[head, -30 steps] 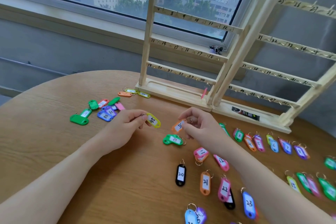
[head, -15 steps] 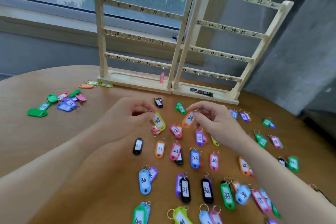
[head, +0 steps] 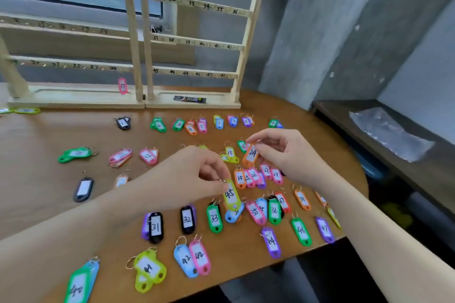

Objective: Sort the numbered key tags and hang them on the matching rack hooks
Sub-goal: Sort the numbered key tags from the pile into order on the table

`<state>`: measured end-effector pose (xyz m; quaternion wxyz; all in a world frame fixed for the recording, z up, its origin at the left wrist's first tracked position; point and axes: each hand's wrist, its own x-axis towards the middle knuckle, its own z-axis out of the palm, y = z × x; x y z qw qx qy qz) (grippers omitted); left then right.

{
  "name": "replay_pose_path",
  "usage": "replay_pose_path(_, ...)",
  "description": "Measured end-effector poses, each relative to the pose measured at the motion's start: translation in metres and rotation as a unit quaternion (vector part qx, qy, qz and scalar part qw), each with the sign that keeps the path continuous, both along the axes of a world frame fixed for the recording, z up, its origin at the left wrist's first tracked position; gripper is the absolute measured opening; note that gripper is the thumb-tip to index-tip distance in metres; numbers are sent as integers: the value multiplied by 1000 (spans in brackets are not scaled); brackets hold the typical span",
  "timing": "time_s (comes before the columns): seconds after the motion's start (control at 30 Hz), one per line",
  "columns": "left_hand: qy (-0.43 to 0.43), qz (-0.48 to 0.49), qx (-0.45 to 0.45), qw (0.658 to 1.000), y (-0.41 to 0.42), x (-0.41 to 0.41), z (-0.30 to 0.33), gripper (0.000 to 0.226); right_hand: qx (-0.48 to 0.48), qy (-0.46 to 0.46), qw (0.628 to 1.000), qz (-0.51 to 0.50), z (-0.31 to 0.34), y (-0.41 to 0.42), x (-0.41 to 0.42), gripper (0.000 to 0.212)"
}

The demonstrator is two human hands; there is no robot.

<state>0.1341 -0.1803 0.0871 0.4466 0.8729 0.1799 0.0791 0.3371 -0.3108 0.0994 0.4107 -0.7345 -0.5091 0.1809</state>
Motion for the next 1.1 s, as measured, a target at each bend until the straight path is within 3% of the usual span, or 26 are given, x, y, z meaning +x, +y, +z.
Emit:
replay_pose_path(0.13,26,-58,11,998,-37,27,-17,6,2,28,999,-32,-13,-34,15,18)
replay_pose_path(0.47,45,-78,46,995,-89,70,-34,9,-23,46,992,-113,-37,-75,40,8)
replay_pose_path(0.8,23,-82,220,972,-108,85,-41,17,-31,61,990,-125,-43,-87,51,14)
replay_pose_path(1.1,-16,-64,328,942,-109,82,-55,22,-41,70,987,-136,-43,-87,52,6)
